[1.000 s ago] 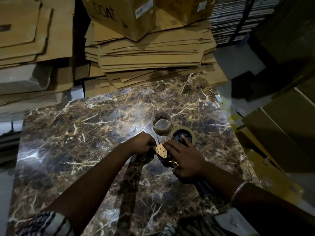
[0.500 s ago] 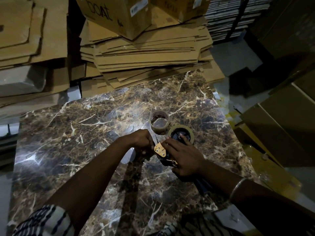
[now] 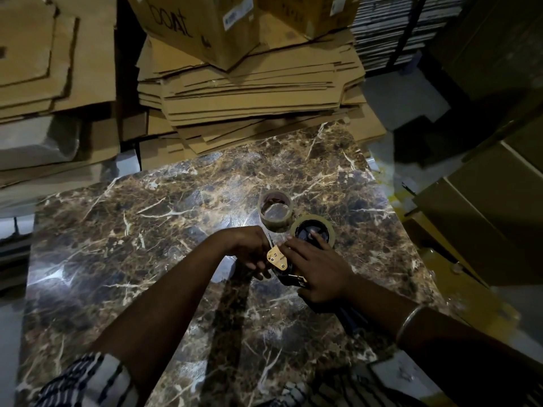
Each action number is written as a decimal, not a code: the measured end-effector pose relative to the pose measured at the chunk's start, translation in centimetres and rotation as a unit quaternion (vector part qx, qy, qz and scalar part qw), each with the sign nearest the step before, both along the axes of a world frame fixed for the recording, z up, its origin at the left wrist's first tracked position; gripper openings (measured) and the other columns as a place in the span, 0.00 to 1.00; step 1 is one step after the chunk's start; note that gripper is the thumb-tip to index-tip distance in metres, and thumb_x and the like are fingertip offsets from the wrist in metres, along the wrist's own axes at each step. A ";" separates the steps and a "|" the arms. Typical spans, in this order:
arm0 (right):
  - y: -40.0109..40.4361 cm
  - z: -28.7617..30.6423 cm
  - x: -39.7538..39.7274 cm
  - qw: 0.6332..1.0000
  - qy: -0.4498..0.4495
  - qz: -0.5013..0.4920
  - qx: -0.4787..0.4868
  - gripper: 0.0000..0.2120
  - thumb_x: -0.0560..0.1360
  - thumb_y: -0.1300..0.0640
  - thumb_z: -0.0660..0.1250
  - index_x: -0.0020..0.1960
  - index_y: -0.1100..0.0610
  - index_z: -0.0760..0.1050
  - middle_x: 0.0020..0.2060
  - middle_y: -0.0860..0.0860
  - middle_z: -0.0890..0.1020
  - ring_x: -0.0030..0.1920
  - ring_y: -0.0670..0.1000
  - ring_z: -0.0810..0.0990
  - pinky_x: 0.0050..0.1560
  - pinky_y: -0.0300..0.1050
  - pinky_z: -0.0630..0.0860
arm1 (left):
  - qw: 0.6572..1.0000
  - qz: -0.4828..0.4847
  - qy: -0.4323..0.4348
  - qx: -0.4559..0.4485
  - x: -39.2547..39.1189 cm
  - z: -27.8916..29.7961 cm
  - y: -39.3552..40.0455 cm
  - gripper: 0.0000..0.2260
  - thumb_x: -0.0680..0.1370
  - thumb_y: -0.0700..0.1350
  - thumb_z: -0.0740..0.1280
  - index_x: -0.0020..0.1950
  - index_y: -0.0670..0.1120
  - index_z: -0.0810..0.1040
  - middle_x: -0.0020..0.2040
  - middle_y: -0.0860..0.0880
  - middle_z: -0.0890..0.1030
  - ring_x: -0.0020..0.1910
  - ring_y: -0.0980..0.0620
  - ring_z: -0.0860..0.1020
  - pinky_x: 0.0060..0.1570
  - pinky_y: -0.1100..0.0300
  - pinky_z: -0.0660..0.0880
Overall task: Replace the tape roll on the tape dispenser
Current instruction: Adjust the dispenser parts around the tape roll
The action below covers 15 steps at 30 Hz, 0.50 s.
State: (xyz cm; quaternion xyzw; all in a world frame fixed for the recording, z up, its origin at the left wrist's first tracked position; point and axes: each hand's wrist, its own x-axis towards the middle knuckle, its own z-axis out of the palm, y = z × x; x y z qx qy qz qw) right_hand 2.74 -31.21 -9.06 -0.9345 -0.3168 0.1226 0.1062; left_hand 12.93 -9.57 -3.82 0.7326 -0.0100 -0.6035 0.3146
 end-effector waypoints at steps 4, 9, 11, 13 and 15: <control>0.1 0.0 0.0 1.000 0.001 0.000 -0.007 0.51 0.66 0.39 0.70 0.80 0.54 0.49 0.78 0.55 0.62 0.79 0.56 0.60 0.78 0.63 0.44 | 0.999 0.047 -0.005 0.003 -0.5 0.1 -0.2 0.10 0.74 0.30 0.66 0.54 0.32 0.82 0.44 0.35 0.84 0.35 0.45 0.85 0.30 0.61 0.78; 0.1 -0.1 0.0 1.000 -0.007 0.002 -0.007 0.51 0.66 0.38 0.70 0.80 0.54 0.49 0.78 0.56 0.63 0.78 0.56 0.62 0.78 0.63 0.45 | 0.981 0.089 -0.166 0.051 -0.3 -1.4 0.8 0.06 0.65 0.38 0.77 0.42 0.42 0.88 0.31 0.47 0.84 0.28 0.53 0.81 0.28 0.66 0.74; 0.0 -0.2 -0.1 1.000 -0.010 0.001 -0.003 0.52 0.65 0.39 0.71 0.80 0.54 0.49 0.77 0.56 0.64 0.77 0.56 0.63 0.77 0.64 0.47 | 0.989 0.118 -0.088 -0.001 -1.0 -1.5 1.2 0.06 0.69 0.33 0.73 0.45 0.36 0.86 0.35 0.40 0.85 0.30 0.48 0.83 0.28 0.63 0.77; 0.0 -0.2 -0.1 1.000 -0.010 0.001 0.001 0.51 0.65 0.39 0.70 0.79 0.54 0.49 0.77 0.57 0.64 0.77 0.57 0.63 0.77 0.65 0.48 | 0.987 0.147 -0.038 -0.046 -1.6 -1.8 1.5 0.07 0.73 0.29 0.68 0.49 0.30 0.83 0.42 0.33 0.85 0.36 0.39 0.85 0.32 0.56 0.81; 0.1 -0.2 -0.1 1.000 -0.014 0.003 0.001 0.51 0.65 0.39 0.70 0.79 0.54 0.49 0.77 0.57 0.65 0.77 0.57 0.64 0.77 0.65 0.49 | 0.985 0.159 -0.026 -0.063 -1.9 -1.8 1.6 0.08 0.75 0.27 0.63 0.50 0.28 0.80 0.46 0.29 0.83 0.42 0.33 0.85 0.36 0.50 0.83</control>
